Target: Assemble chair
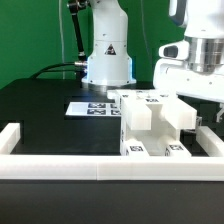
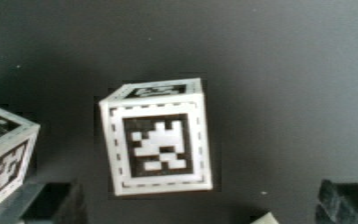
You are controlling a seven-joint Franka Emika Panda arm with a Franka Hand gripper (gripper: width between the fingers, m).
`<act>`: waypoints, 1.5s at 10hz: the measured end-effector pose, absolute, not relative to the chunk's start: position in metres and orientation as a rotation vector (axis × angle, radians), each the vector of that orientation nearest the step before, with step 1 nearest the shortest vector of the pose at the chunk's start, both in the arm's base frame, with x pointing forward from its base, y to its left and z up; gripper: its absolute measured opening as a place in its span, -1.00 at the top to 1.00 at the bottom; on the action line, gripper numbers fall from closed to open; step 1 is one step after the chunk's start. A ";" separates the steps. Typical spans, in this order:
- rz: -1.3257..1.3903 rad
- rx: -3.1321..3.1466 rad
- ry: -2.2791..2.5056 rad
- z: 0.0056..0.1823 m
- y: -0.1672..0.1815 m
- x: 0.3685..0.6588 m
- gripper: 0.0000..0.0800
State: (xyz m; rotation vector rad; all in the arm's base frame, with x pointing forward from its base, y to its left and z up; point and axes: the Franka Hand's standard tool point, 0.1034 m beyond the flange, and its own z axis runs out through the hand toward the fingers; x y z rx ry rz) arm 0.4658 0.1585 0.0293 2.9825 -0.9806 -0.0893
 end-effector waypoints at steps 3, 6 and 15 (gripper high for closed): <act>-0.094 2.972 -0.974 0.022 0.164 0.459 -0.62; -0.090 2.972 -0.974 0.021 0.164 0.460 -0.56; -0.084 2.972 -0.975 0.020 0.163 0.461 0.29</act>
Offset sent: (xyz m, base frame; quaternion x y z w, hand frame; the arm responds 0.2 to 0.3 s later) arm -0.0010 0.0022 -0.0008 -0.0012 0.0088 0.0027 1.0000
